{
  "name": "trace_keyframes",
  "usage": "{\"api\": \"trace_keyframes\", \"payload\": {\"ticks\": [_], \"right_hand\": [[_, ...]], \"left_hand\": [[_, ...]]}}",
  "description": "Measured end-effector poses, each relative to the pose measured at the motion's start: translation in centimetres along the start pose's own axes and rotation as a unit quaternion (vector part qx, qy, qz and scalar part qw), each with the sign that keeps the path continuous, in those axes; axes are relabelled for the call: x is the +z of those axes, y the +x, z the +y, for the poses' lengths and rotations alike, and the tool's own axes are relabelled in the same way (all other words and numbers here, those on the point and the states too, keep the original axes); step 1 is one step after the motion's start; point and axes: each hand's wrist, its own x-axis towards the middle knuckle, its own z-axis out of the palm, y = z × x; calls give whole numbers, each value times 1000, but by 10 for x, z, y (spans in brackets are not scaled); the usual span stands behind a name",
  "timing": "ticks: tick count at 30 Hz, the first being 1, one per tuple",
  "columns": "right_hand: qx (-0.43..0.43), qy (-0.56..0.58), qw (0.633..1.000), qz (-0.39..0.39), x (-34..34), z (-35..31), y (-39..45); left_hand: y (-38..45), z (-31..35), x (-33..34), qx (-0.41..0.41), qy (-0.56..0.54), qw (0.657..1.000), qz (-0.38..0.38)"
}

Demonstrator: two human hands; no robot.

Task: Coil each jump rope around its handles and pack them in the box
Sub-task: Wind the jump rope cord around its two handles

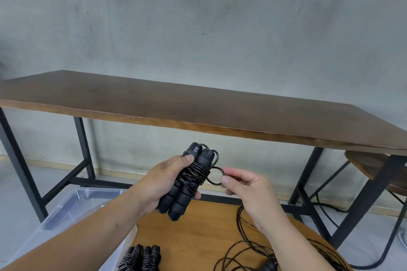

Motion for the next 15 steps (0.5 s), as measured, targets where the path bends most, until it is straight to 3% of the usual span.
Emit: {"api": "trace_keyframes", "payload": {"ticks": [15], "right_hand": [[35, 22, 994, 99, 12, -1, 14]], "left_hand": [[1, -2, 6, 49, 65, 997, 7]]}}
